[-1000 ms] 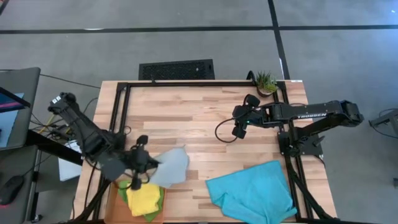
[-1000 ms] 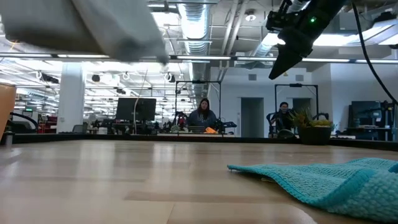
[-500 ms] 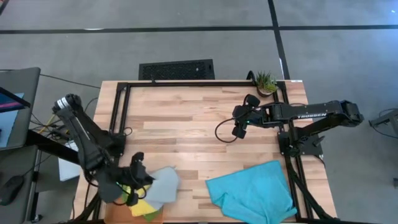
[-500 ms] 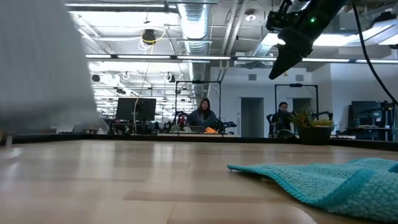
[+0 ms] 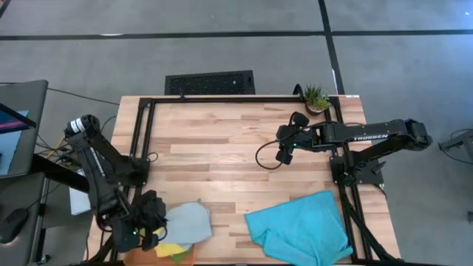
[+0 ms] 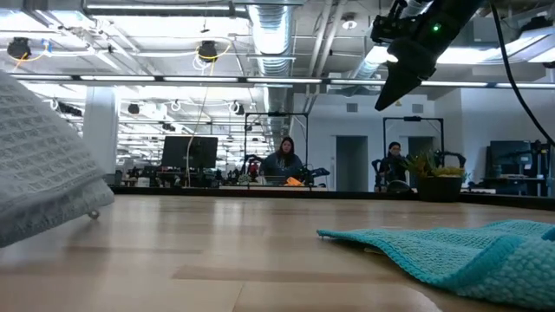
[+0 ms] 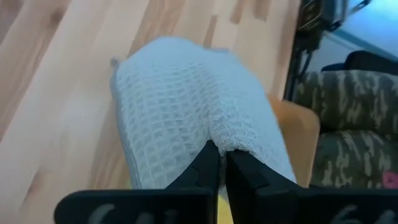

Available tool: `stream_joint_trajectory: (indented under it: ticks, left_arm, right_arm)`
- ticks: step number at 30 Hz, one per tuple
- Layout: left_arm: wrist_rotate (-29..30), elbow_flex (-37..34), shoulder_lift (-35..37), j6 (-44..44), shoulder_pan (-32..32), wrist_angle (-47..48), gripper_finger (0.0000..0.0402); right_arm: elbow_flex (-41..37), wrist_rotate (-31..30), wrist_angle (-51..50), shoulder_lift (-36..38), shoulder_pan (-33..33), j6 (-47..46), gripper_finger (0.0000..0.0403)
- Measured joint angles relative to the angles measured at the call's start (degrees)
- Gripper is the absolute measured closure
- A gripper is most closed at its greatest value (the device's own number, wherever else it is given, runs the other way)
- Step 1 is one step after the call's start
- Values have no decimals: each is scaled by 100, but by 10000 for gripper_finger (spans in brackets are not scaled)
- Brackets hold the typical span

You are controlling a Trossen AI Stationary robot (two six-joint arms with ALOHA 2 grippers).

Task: Fold microfiber towels
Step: Put the folded gray towel into the orange bin

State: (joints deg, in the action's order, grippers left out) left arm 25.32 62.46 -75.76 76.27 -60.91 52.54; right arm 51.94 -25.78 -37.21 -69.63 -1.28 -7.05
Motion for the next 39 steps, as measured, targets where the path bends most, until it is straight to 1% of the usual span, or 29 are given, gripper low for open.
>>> stream_joint_trajectory:
  ticks: [5, 7, 11, 15, 18, 26, 29, 33, 39]
  left_arm:
    - [-88, 37, 66, 228, -134, 147, 401]
    - [-44, 231, 78, 243, -178, 275, 401]
    - [343, 753, 78, 201, -348, 687, 401]
    - [349, 985, 87, 415, -494, 631, 401]
    - [49, 945, 39, 824, -559, 626, 401]
    - [-1360, 933, -542, 1591, -612, 889, 401]
    - [-1632, 932, -738, 1789, -626, 896, 401]
    - [-1752, 931, -962, 1961, -703, 892, 400]
    - [-1755, 931, -1181, 2100, -789, 893, 393]
  right_arm:
    - [0, -2, 0, 0, 0, 0, 214]
    - [0, -2, 0, 0, 0, 0, 214]
    - [0, -2, 2, 0, 0, -2, 214]
    - [0, -4, 18, 0, 0, -2, 214]
    - [0, -7, 24, 0, 0, -2, 214]
    - [0, -149, 22, 1, -1, 2, 214]
    - [0, -105, 22, 0, 1, 5, 214]
    - [0, 489, 120, 0, 71, 130, 214]
    - [0, 1534, 676, 1, 289, 509, 214]
